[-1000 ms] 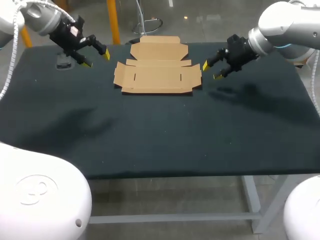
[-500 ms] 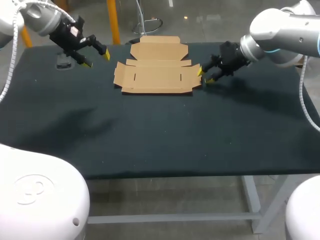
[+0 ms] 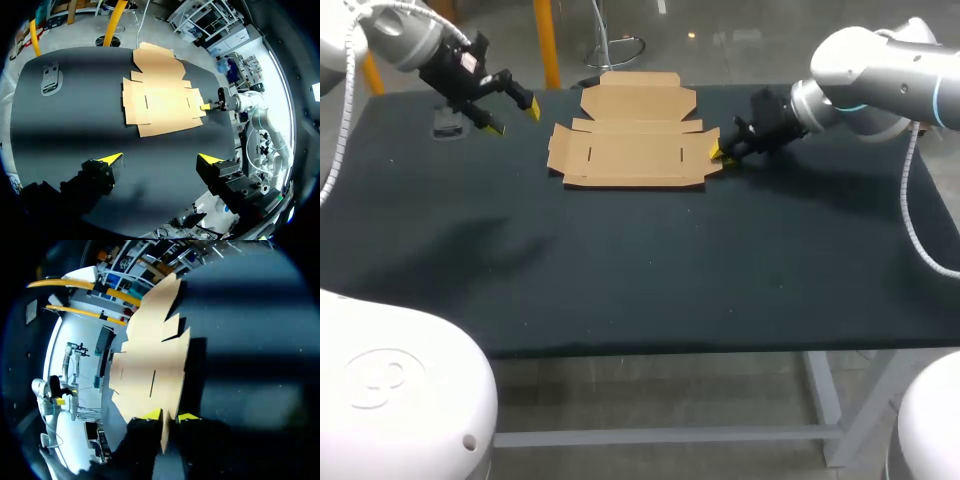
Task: Assemble the packaging by folding the flat box into shape, placing the metal phone stand inside, and closing the box properly
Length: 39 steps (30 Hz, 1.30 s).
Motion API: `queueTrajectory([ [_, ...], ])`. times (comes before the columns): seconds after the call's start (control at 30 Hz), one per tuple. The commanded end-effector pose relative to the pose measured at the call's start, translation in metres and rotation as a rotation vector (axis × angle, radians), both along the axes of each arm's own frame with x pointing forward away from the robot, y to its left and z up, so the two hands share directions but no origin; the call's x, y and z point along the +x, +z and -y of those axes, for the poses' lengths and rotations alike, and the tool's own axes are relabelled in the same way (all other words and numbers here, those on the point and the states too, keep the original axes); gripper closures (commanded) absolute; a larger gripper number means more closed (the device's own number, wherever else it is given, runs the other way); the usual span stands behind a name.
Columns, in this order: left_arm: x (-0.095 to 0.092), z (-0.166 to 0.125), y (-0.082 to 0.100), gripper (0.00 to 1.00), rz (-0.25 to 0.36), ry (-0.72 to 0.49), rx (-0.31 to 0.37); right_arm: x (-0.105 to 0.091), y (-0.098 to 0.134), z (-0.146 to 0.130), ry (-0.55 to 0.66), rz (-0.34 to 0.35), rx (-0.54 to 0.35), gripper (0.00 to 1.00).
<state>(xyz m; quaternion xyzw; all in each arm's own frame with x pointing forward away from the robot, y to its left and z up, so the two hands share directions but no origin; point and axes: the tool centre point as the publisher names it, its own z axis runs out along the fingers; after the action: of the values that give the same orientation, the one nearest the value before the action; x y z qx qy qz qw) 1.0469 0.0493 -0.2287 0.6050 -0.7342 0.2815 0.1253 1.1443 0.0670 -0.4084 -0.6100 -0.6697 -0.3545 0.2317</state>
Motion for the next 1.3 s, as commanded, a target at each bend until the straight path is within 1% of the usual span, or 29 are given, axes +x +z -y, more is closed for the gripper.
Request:
queueTrajectory([
  [0.03, 0.000, 0.000, 0.002, 0.00, -0.004, 0.000, 0.005, 0.001, 0.000, 0.005, 0.043, -0.020, 0.039, 1.00],
  [0.2, 0.000, 0.000, 0.002, 0.00, -0.004, 0.000, 0.005, -0.011, 0.005, 0.004, 0.056, -0.008, 0.063, 1.00],
  [0.33, 0.000, 0.000, 0.002, 0.00, -0.004, 0.000, 0.005, -0.022, 0.011, 0.003, 0.068, -0.011, 0.083, 1.00],
  [0.5, 0.000, 0.000, 0.002, 0.00, -0.004, 0.000, 0.005, -0.041, 0.017, -0.002, 0.085, -0.057, 0.091, 1.00],
  [0.57, 0.000, 0.000, 0.002, 0.00, -0.004, 0.000, 0.005, -0.048, 0.018, -0.002, 0.085, -0.065, 0.089, 1.00],
  [0.7, 0.000, 0.000, 0.002, 0.00, -0.004, 0.000, 0.005, -0.065, 0.020, -0.004, 0.070, -0.093, 0.070, 1.00],
  [0.9, 0.000, 0.000, 0.002, 0.00, -0.004, 0.000, 0.005, -0.088, 0.019, -0.004, 0.038, -0.120, 0.070, 1.00],
  [0.93, 0.000, 0.000, 0.002, 0.00, -0.004, 0.000, 0.005, -0.091, 0.019, -0.004, 0.031, -0.121, 0.059, 1.00],
  [1.13, 0.000, 0.000, 0.002, 0.00, -0.004, 0.000, 0.005, -0.111, 0.017, -0.006, 0.008, -0.129, 0.060, 1.00],
  [1.27, 0.000, 0.000, 0.002, 0.00, -0.004, 0.000, 0.005, -0.120, 0.014, -0.005, 0.010, -0.160, 0.064, 1.00],
  [1.3, 0.000, 0.000, 0.002, 0.00, -0.004, 0.000, 0.005, -0.121, 0.014, -0.004, 0.012, -0.165, 0.067, 0.98],
])
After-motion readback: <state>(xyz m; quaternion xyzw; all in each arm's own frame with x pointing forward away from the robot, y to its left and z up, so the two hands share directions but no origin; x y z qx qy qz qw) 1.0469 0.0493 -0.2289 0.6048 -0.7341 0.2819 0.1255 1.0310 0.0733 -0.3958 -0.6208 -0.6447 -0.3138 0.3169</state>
